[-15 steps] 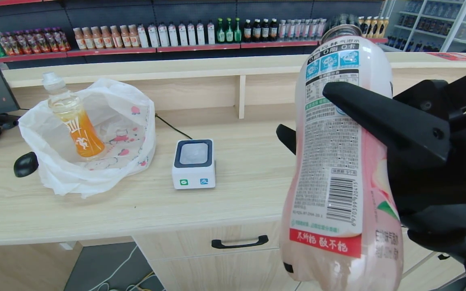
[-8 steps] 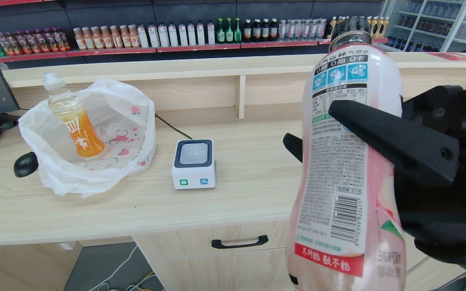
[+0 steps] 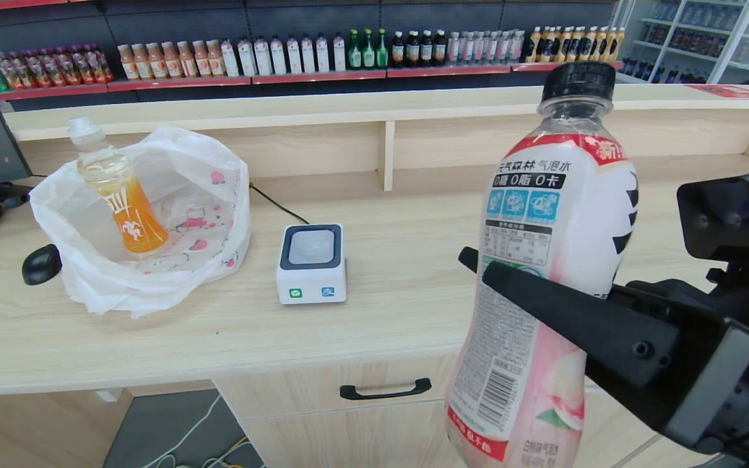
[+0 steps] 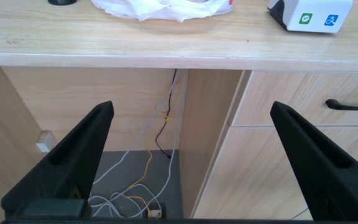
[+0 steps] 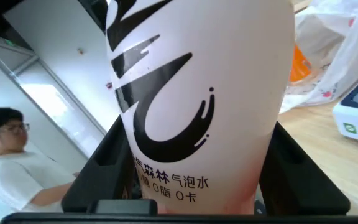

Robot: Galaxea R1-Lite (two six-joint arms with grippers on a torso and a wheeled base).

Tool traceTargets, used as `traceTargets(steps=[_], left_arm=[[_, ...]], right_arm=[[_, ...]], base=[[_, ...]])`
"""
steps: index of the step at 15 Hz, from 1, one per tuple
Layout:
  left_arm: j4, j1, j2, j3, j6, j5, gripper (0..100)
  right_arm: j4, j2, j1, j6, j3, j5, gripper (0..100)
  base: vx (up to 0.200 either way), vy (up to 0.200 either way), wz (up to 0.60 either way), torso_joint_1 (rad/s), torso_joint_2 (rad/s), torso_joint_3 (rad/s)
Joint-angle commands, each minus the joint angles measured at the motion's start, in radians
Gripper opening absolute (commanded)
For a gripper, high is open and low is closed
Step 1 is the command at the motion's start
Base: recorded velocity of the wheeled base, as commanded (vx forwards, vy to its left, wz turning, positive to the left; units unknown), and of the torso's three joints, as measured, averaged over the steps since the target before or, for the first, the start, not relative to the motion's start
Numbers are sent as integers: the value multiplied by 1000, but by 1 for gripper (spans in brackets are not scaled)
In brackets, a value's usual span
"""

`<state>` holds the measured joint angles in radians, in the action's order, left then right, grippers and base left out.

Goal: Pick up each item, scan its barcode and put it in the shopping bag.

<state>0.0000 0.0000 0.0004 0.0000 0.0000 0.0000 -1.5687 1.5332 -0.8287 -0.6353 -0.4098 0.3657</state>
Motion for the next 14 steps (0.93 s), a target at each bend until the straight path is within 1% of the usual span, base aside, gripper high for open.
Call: traceTargets(steps=[1,4,5,6,7,9,11,12,14], left_arm=[[0,0,0,0,0,0,100],[0,-2,0,0,3,0,100],[0,-2,0,0,11,0,100],[0,-2,0,0,11,-2,100],[0,-2,0,0,9,0,100],[0,-2,0,0,9,0,100],[0,-2,0,0,8,0,100],[0,-2,0,0,8,0,100],[0,-2,0,0,8,0,100]], right_arm=[[-2,10,36,83,11,-37,0],[-2,15,94,312,16,-131,0],[-2,16,100,368,11,-153,0],[-2,21,103,401,11,-166,0],[-2,35,115,477,12,-238,0],[-2,54,120,542,6,-383,0],[-2,67,125,618,3,-455,0],[-2,70,149,664,2,-507,0],[-2,76,155,704,-15,-587,0]], base=[[0,0,0,0,0,0],[0,0,0,0,0,0],[0,0,0,0,0,0],[0,0,0,0,0,0],[0,0,0,0,0,0],[0,0,0,0,0,0],[0,0,0,0,0,0],[0,0,0,0,0,0],[0,0,0,0,0,0]])
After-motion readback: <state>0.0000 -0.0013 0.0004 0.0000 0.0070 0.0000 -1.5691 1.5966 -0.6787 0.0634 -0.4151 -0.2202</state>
